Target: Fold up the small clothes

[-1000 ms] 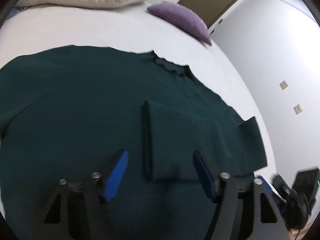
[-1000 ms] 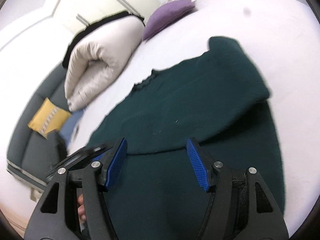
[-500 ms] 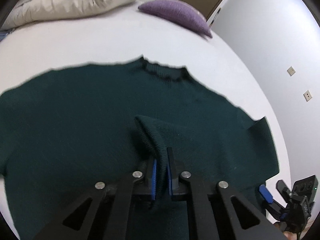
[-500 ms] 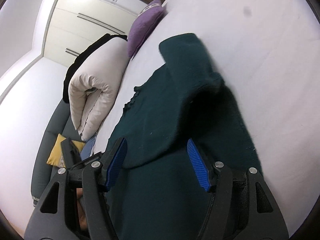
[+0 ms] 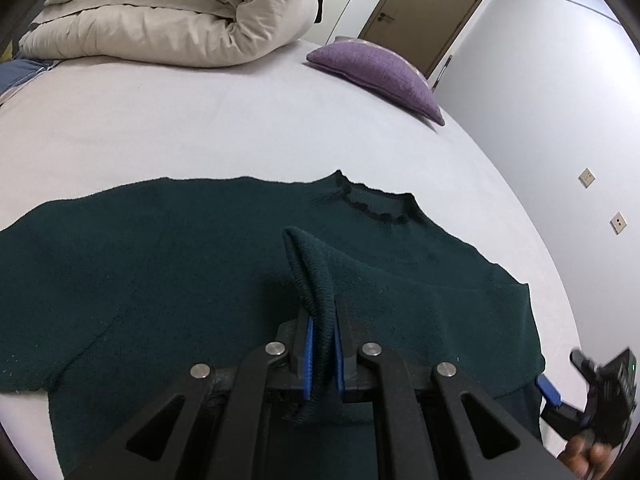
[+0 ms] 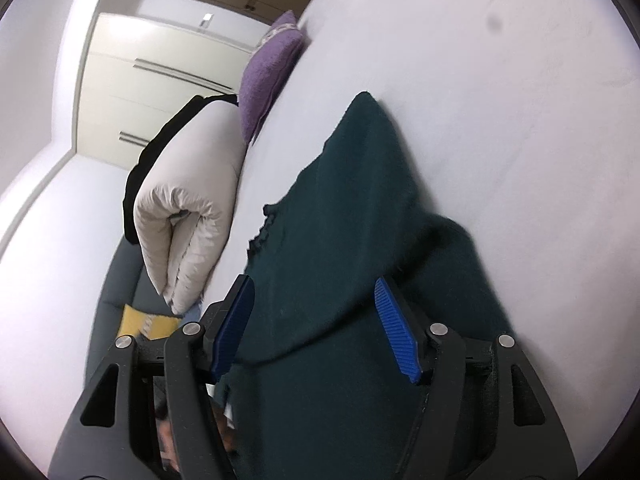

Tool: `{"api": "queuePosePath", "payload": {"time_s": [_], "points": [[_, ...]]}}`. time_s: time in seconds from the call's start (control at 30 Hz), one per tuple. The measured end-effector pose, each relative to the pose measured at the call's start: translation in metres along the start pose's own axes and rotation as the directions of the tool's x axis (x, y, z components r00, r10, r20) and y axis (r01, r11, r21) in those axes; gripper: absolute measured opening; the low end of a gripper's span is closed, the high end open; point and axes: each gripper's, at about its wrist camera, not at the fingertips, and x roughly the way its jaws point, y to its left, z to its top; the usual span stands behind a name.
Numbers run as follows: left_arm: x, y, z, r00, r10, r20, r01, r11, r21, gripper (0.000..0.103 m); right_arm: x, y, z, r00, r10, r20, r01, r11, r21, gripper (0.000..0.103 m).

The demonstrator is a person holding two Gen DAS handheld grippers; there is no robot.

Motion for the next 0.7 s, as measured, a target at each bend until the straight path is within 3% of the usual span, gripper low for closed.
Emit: {"api": "queuePosePath", "payload": {"time_s": [0.1,0.2,0.27,0.37,0.5,0.63,0.7], "points": [[0.0,0.001,0.001,1.0,0.0,0.015,0.0,1.0,0.014,0.009,0.011,-0.002,0.012,1.0,-0.022,0.019,0.022,0.999,0.037,0.062],[0.004,0.007,-0.001,1.0,0.005,0.011,-0.005,1.0,0.014,0.009,0.0,-0.018,0.021,0.993,-0.051,0.108,0.043,0.996,0.083,0.057],[0.01,0.013,-0.006,1.0,0.006,-0.004,-0.006,1.0,-0.003,0.009,-0.011,-0.032,0.023,0.987,-0.047,0.157,0.028,0.993,0.116,0.052],[0.014,0.021,-0.014,1.0,0.001,-0.015,-0.002,0.999,-0.032,0.009,-0.024,-0.042,0.025,0.985,-0.038,0.167,0.014,0.99,0.14,0.052],[0.009,0.02,-0.018,1.0,-0.008,-0.005,0.008,0.999,-0.041,0.009,-0.027,-0.033,0.02,0.994,-0.015,0.112,-0.001,0.99,0.14,0.054],[0.007,0.018,-0.022,1.0,0.001,-0.015,-0.002,0.999,-0.033,0.009,-0.001,-0.019,0.008,1.0,-0.016,0.002,0.016,0.995,0.097,0.054],[0.008,0.02,-0.021,1.0,0.004,-0.023,-0.005,0.999,-0.034,0.009,0.008,-0.021,0.01,0.999,-0.047,0.007,0.046,0.995,0.085,0.052]]}}
